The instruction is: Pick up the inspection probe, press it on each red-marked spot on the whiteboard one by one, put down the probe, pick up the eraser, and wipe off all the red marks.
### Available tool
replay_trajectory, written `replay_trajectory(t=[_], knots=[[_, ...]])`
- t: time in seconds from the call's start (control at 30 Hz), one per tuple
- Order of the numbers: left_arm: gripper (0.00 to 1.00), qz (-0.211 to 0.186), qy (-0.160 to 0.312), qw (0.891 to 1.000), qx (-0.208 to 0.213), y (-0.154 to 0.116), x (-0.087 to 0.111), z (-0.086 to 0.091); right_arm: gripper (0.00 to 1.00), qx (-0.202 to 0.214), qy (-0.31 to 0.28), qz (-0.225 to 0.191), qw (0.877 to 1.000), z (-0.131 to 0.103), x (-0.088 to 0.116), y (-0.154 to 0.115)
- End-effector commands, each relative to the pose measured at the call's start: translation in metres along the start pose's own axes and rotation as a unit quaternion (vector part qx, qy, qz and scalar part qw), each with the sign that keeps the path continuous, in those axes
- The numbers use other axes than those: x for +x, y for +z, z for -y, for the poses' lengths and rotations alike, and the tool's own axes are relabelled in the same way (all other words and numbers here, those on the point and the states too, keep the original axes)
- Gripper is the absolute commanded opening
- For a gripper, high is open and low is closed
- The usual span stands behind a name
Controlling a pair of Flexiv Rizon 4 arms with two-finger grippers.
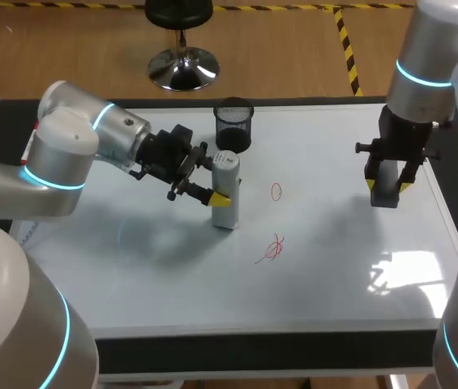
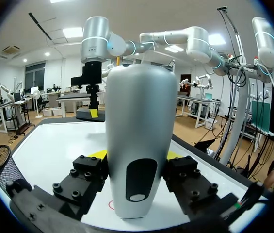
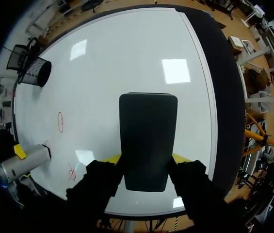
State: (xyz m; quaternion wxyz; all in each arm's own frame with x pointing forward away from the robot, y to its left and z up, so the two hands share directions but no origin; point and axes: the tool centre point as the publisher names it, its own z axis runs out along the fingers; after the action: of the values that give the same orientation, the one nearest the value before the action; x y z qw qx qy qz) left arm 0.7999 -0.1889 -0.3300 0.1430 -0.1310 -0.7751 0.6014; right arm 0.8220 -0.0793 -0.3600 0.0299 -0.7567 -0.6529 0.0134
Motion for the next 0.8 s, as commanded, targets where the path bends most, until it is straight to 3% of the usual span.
replay_trajectory(t=[0.03,0.53,0.8], knots=[[0.0,0.003,-0.004,1.0,0.009,-0.002,0.009,0.005,0.0,0.0,0.0,0.0,1.0,0.001,-0.001,-0.002],[0.0,0.009,0.009,1.0,0.019,-0.009,0.014,0.045,0.0,0.0,0.0,0.0,1.0,0.001,-0.001,-0.002],[0.0,0.016,-0.01,1.0,0.015,-0.014,0.019,0.046,0.0,0.0,0.0,0.0,1.0,0.001,-0.001,-0.002]])
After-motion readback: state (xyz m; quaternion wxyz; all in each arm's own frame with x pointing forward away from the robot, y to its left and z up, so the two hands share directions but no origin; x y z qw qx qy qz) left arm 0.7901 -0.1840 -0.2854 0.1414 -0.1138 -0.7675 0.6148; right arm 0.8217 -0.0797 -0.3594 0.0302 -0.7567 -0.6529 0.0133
